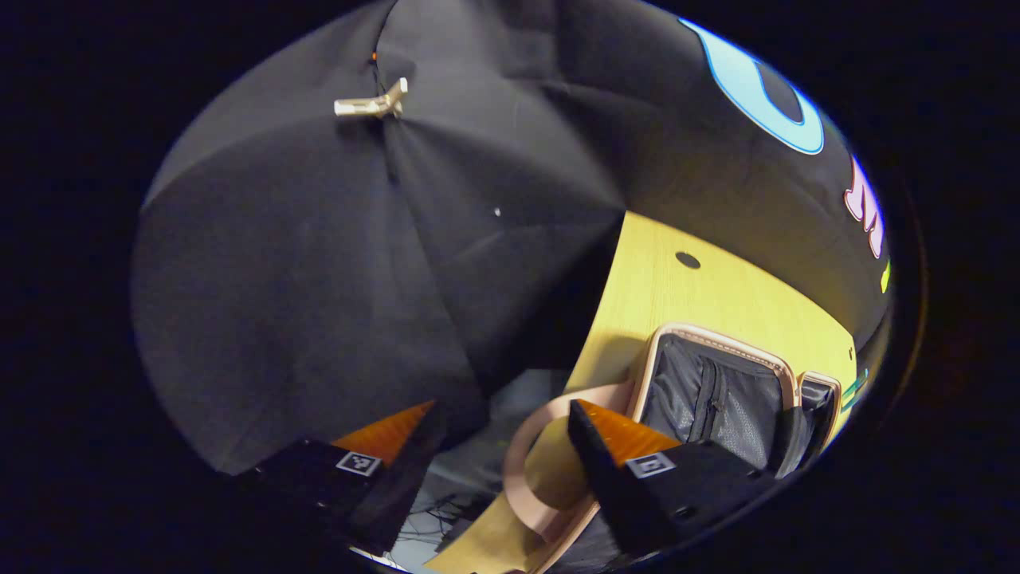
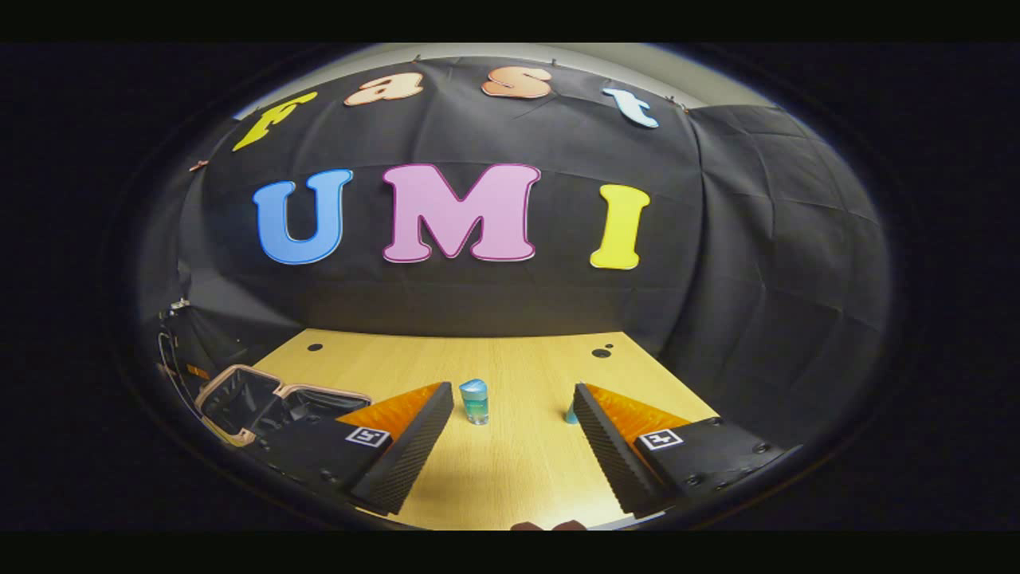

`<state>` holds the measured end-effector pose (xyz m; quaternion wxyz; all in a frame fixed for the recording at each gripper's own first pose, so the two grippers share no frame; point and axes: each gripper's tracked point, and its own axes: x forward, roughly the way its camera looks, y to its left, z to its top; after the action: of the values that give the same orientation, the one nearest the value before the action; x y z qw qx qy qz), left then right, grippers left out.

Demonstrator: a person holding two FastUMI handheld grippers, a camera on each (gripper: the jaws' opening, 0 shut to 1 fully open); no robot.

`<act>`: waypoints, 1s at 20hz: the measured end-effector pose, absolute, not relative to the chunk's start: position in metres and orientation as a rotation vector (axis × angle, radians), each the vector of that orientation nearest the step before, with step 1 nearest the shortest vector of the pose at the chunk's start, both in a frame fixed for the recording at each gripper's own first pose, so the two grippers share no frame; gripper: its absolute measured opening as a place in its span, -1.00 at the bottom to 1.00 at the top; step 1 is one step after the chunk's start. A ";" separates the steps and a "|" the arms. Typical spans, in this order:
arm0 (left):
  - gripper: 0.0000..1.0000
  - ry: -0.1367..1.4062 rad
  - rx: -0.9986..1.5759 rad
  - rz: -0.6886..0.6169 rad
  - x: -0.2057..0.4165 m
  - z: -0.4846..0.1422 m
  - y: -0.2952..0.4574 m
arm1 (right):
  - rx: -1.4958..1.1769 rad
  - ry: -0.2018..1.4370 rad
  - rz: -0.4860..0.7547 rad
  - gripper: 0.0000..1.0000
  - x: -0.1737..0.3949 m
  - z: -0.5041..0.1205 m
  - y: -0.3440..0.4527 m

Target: First open the suitcase, pack the skin care products into it, and then close the suitcase.

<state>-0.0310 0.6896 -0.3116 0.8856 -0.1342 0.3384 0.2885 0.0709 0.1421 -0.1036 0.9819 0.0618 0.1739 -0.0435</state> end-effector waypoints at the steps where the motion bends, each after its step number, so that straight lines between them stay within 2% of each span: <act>1: 1.00 0.657 -0.249 0.604 -0.030 -0.293 0.687 | 0.118 0.336 -0.086 1.00 0.073 -0.101 0.142; 2: 0.94 0.612 -0.228 0.594 -0.027 -0.276 0.678 | 0.114 0.318 -0.087 0.93 0.073 -0.096 0.143; 6: 0.92 0.448 -0.171 0.485 -0.008 -0.202 0.606 | 0.102 0.290 -0.077 0.94 0.082 -0.096 0.143; 14: 0.93 0.241 -0.221 0.115 0.066 -0.080 0.361 | 0.041 0.236 -0.054 0.93 0.099 -0.090 0.124; 20: 0.93 0.194 -0.195 -0.055 0.125 -0.057 0.194 | 0.023 0.249 0.014 0.93 0.117 -0.109 0.107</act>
<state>0.1251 0.1938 -0.0572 0.9902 -0.0973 0.0969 -0.0275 0.1165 0.1069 -0.1089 0.9921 0.0115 0.1244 0.0069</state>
